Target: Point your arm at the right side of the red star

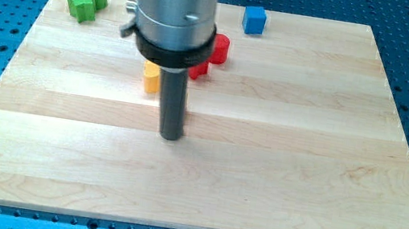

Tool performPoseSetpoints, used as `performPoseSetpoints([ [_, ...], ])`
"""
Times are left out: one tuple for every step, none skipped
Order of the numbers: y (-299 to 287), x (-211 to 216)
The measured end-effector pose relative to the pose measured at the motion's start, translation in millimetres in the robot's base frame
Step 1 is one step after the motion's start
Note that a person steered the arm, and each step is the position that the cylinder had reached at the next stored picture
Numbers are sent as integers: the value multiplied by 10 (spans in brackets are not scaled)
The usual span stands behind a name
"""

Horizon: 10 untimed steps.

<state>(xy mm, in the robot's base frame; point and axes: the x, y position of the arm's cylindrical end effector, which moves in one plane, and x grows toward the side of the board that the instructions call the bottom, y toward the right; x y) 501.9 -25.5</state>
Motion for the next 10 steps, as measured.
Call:
performPoseSetpoints([
  [240,-341],
  [-101,-387],
  [-63,-346],
  [599,-841],
  [989,-1333],
  [1003,-1357],
  [1003,-1349],
  [957,-1259],
  [957,-1259],
  [957,-1259],
])
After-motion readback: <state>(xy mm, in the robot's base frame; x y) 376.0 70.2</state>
